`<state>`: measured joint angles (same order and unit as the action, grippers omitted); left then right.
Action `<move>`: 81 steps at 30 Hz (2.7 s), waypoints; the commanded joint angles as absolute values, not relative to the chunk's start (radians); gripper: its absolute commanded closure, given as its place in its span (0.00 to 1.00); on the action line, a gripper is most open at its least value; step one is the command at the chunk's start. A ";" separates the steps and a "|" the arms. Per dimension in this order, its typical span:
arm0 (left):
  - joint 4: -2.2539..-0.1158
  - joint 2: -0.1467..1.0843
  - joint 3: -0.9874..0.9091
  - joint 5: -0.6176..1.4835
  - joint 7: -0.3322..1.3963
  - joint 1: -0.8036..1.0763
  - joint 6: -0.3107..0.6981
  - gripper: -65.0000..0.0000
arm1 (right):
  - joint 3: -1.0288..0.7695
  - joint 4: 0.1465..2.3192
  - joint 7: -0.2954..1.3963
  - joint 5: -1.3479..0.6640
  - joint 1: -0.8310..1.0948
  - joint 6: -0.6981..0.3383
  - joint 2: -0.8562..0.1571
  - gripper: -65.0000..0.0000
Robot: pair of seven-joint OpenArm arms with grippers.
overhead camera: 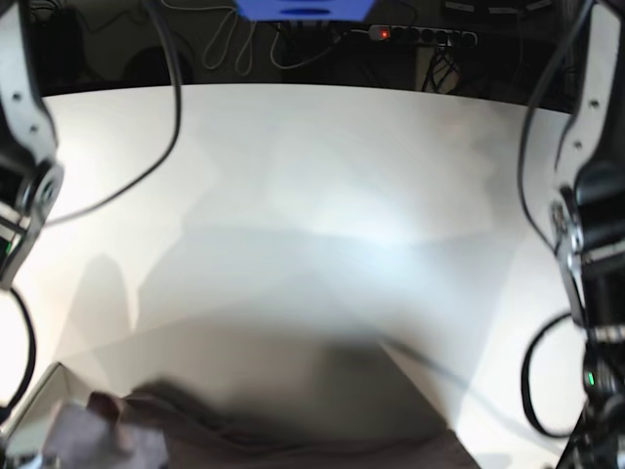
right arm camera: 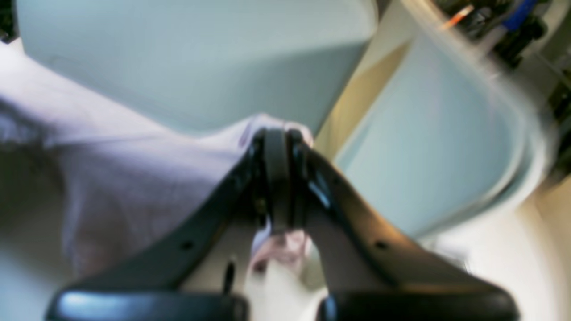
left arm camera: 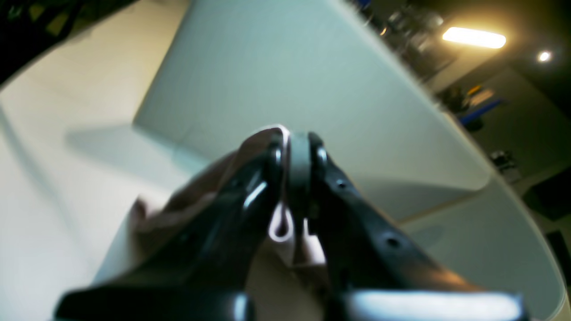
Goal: Layout the t-shirt on the table in an organized manner, then fold the t-shirt properly
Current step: 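Lift the shirt edge high with both grippers and lay it back down, then release the shirt edge and open both grippers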
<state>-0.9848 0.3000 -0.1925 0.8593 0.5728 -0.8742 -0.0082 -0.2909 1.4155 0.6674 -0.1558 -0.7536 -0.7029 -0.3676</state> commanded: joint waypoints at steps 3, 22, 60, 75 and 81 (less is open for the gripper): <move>-1.096 0.331 -0.197 0.935 0.555 -0.759 -0.001 1.00 | -0.352 1.514 0.638 -0.168 -0.639 -0.698 -0.343 1.00; -1.339 0.325 -0.521 1.121 0.555 0.088 0.004 1.00 | -0.538 1.883 0.638 -0.168 0.191 -0.698 -0.088 1.00; -1.331 0.272 -0.576 1.127 0.680 0.323 0.007 0.92 | -0.541 1.715 0.519 -0.162 0.351 -0.698 -0.093 0.61; -1.333 0.269 -0.661 1.121 0.690 0.326 0.004 0.40 | -0.664 1.715 0.519 -0.163 0.352 -0.698 -0.087 0.53; -1.339 0.262 -0.664 1.127 0.690 0.360 0.004 0.41 | -0.679 1.725 0.521 -0.163 0.375 -0.698 -0.071 0.52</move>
